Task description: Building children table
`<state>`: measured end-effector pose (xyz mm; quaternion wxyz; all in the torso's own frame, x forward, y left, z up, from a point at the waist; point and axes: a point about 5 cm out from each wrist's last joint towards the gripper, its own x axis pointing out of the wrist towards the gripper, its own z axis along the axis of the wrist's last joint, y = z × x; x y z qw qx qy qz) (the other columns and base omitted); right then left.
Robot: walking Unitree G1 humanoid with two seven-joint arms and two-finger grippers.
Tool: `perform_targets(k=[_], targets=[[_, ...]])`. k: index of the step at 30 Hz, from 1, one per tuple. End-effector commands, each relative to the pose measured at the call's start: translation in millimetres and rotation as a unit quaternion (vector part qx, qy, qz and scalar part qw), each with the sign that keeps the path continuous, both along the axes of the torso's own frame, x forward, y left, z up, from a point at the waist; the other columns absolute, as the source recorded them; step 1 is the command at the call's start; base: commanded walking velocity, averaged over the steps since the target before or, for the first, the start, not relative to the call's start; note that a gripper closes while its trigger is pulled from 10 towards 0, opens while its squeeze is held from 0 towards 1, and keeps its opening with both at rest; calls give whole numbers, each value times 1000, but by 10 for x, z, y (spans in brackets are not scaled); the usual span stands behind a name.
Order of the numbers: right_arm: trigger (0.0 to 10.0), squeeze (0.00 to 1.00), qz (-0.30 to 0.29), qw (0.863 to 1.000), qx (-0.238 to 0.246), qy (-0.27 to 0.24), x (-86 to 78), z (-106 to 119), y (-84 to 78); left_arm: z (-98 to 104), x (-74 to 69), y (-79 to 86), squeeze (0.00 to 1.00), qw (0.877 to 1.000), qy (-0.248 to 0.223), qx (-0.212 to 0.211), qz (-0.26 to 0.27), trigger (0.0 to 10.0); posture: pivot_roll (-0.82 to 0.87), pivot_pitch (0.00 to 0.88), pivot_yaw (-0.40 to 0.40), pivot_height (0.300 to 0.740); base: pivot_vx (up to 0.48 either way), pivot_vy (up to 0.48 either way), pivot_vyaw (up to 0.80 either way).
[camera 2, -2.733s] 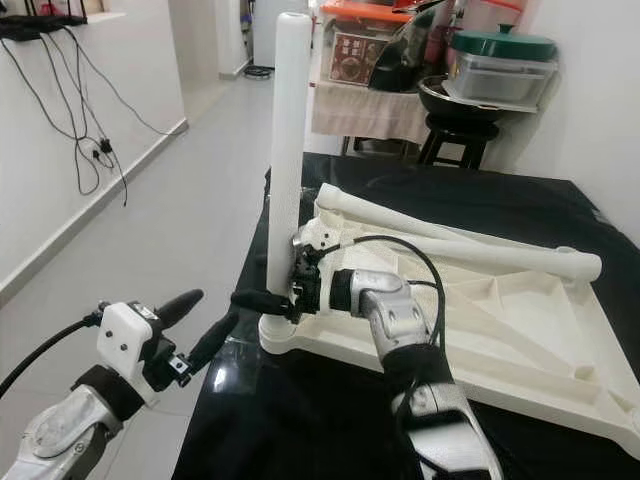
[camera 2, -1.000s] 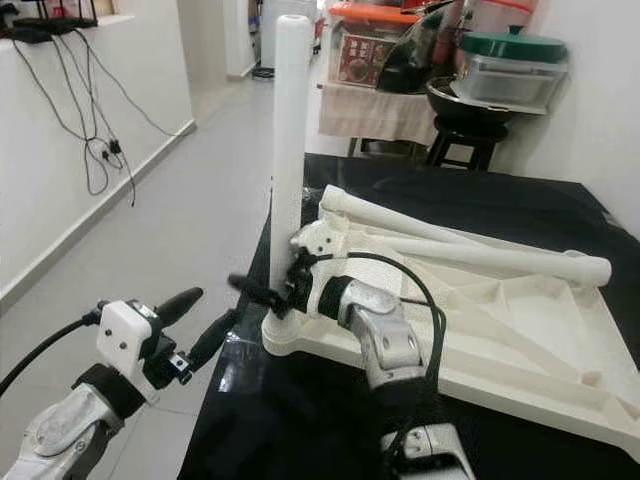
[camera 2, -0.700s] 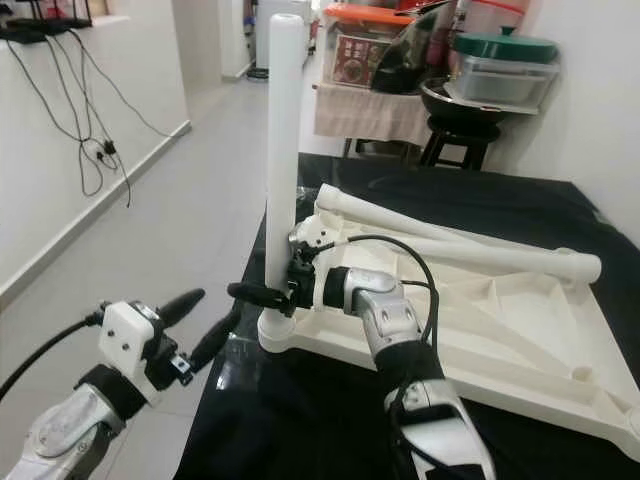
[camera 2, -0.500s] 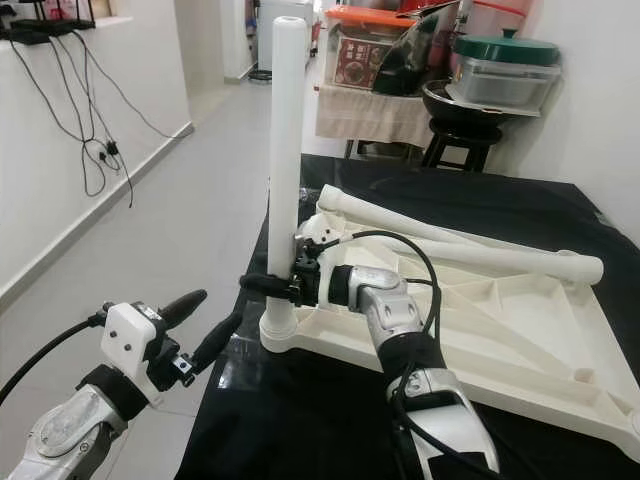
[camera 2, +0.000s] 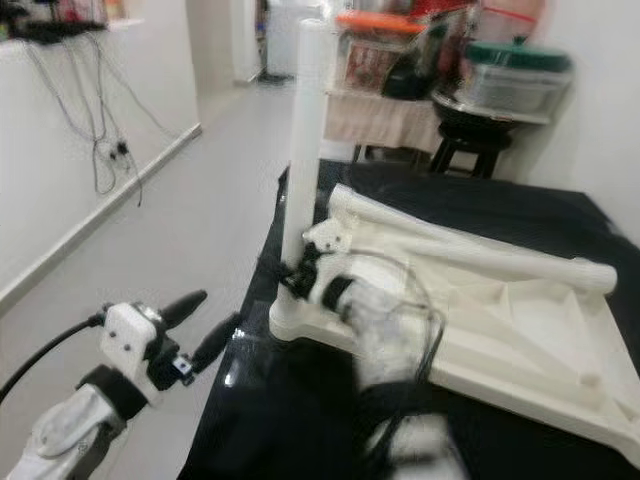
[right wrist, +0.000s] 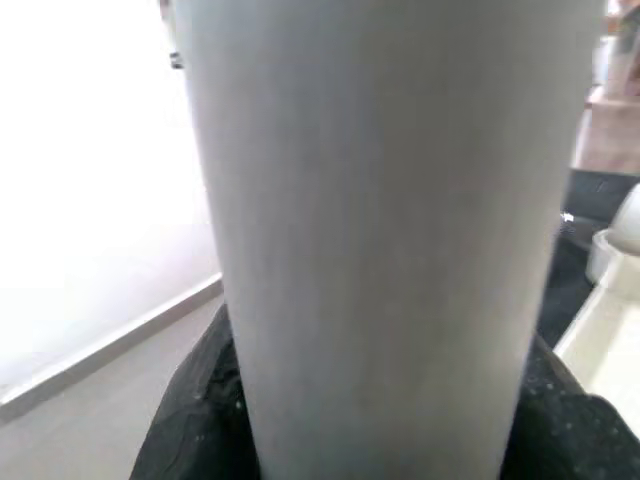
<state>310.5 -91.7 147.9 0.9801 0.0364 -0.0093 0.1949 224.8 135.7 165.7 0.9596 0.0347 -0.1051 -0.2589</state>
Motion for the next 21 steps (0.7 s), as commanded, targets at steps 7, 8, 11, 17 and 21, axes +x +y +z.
perform_targets(k=[7,8,11,17,21], targets=[[0,0,12,999,0,44,41,-143,30,-9,11,-24,0,1000,5,-3,-15,10000,83,0,-79,740,0,0,0],[0,0,9,999,-6,46,70,-127,15,-9,10,-26,0,1000,4,-3,-13,10000,85,0,-81,740,0,0,0],[10000,1000,55,997,-34,45,159,7,-20,-7,18,-29,0,1000,0,-4,-5,10000,83,0,-85,740,0,0,0],[10000,1000,104,993,-28,37,186,146,-8,-8,26,-36,0,1000,1,-5,-8,10000,83,0,-87,740,0,0,0],[10000,0,171,984,-35,17,205,206,5,-9,28,-39,0,1000,0,-6,-8,10000,84,0,-86,740,0,0,0]])
